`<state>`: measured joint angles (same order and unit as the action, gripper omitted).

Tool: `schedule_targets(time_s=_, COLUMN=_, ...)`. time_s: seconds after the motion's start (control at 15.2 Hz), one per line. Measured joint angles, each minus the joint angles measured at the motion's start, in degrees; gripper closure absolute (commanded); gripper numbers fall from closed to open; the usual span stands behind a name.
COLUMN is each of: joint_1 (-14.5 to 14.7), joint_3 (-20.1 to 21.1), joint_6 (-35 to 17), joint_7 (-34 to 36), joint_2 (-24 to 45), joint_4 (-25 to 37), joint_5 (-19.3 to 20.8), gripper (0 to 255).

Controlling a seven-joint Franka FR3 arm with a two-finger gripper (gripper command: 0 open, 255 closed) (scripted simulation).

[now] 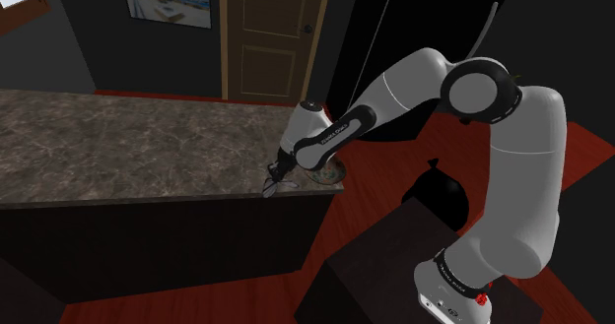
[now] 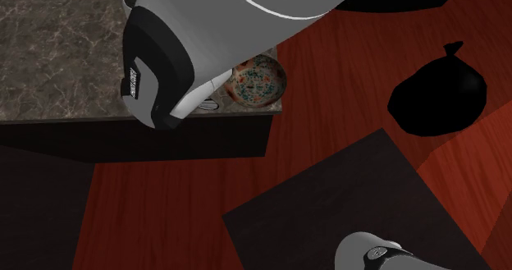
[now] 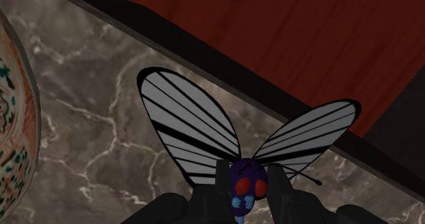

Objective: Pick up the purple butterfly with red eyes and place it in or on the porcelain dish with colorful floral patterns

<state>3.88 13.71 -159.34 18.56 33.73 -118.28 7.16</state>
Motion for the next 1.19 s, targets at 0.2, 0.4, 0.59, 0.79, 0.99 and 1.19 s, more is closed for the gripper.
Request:
schedule_targets(time_s=0.2, joint_1=-0.56, joint_3=0.66, joint_6=1.52, joint_7=-0.29, joint_2=-1.97, joint_4=-0.45, joint_5=-0.54, gripper=255)
schedule_targets(time_s=0.4, joint_1=-1.1, joint_3=1.34, joint_6=2.99, joint_7=-0.58, joint_2=-4.1, joint_4=-1.1, joint_5=-1.12, gripper=255)
schedule_targets(time_s=0.59, joint_1=-1.6, joint_3=1.97, joint_6=4.8, joint_7=-0.91, joint_2=-5.95, joint_4=-1.14, joint_5=-1.75, gripper=255)
schedule_targets(time_s=0.79, joint_1=-2.11, joint_3=2.58, joint_6=6.41, joint_7=-1.27, joint_2=-7.85, joint_4=-1.41, joint_5=-2.41, gripper=255)
schedule_targets(time_s=0.99, joint_1=-2.55, joint_3=3.15, joint_6=8.14, joint_7=-1.6, joint_2=-9.69, joint_4=-1.49, joint_5=-3.1, gripper=255)
schedule_targets(time_s=1.19, joint_1=-2.91, joint_3=3.64, joint_6=10.01, joint_7=-1.91, joint_2=-11.34, joint_4=-1.23, joint_5=-3.74, gripper=255)
